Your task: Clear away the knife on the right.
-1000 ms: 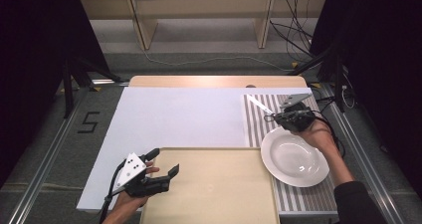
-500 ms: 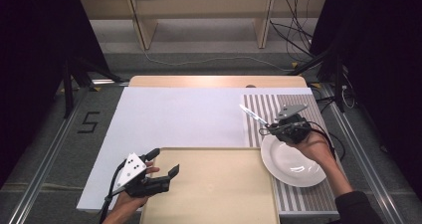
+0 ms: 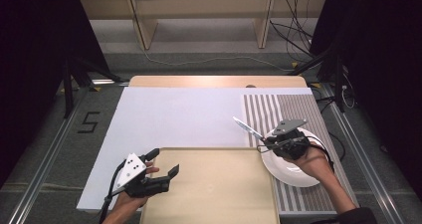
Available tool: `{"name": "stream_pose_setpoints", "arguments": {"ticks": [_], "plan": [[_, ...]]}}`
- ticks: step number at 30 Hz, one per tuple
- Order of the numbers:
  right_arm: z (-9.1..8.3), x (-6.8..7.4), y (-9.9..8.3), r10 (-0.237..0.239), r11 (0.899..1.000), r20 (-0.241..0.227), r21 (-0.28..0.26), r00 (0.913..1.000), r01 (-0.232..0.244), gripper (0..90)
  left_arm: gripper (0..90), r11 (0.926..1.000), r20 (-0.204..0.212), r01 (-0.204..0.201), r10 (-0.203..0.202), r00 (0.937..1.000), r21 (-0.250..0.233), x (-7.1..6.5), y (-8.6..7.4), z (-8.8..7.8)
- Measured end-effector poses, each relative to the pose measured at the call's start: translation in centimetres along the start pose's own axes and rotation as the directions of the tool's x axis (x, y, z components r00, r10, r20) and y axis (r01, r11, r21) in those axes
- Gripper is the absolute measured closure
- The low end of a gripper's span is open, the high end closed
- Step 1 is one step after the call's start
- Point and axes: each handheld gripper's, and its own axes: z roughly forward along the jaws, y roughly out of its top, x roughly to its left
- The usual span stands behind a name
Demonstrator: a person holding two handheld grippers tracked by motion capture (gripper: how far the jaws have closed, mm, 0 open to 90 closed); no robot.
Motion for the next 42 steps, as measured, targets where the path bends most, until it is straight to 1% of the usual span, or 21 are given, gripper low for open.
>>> {"name": "stream_pose_setpoints", "arguments": {"ticks": [2,3,5,11,22,26,29,30,33,34,35,38,42], "plan": [[-0.2,0.6,-0.1,-0.001,1.000,-0.012,-0.006,0.9999,0.001,77.5,15.7,1.0000,0.001,-0.002,0.002,1.0000,0.001,0.0,0.0,0.0],[-0.4,1.3,-0.2,-0.008,1.000,-0.026,-0.010,0.9996,0.008,77.5,15.7,1.0000,0.001,-0.002,0.002,1.0000,0.001,0.0,0.0,0.0],[-0.5,1.6,-0.2,-0.014,1.000,-0.028,-0.010,0.9995,0.014,77.5,15.7,1.0000,0.001,-0.002,0.002,1.0000,0.000,0.0,0.0,0.0],[-0.9,3.5,-0.5,-0.025,1.000,-0.061,-0.010,0.9978,0.024,77.5,15.7,1.0000,0.000,-0.002,0.002,1.0000,0.001,0.0,0.0,0.0],[-1.2,5.8,-1.3,-0.016,1.000,-0.121,0.003,0.9925,0.016,77.4,15.7,1.0000,-0.001,0.001,-0.001,1.0000,0.000,-0.1,0.0,0.0],[-1.4,6.8,-1.6,-0.008,1.000,-0.158,0.020,0.9874,0.011,77.4,15.7,1.0000,0.000,-0.003,0.003,1.0000,0.006,0.0,0.0,-0.1],[-1.1,7.6,-2.0,-0.005,0.999,-0.184,0.041,0.9830,0.013,77.5,15.7,1.0000,0.000,-0.001,0.001,1.0000,0.002,-0.1,0.0,-0.1],[-0.9,8.1,-2.2,-0.006,0.998,-0.196,0.053,0.9806,0.017,77.5,15.7,1.0000,0.000,-0.003,0.003,1.0000,0.004,-0.1,0.0,-0.1],[-0.8,8.4,-2.4,-0.008,0.998,-0.203,0.063,0.9791,0.021,77.4,15.7,1.0000,-0.001,0.002,-0.002,1.0000,0.005,-0.1,0.0,0.0],[-0.8,8.6,-2.5,-0.002,0.997,-0.205,0.070,0.9787,0.016,77.4,15.7,1.0000,0.000,-0.001,0.001,1.0000,0.007,-0.1,0.0,-0.1],[-0.8,8.8,-2.6,0.014,0.997,-0.212,0.073,0.9771,0.002,77.5,15.7,1.0000,0.001,-0.002,0.002,1.0000,0.006,-0.1,0.0,-0.1],[-0.8,9.0,-2.8,0.025,0.997,-0.219,0.082,0.9753,-0.007,77.4,15.7,1.0000,0.000,0.001,-0.001,1.0000,0.005,-0.1,-0.1,0.0],[-0.5,9.8,-3.2,0.035,0.993,-0.234,0.115,0.9717,-0.008,77.5,15.7,1.0000,0.000,0.000,0.000,1.0000,0.006,-0.1,-0.1,0.0]]}}
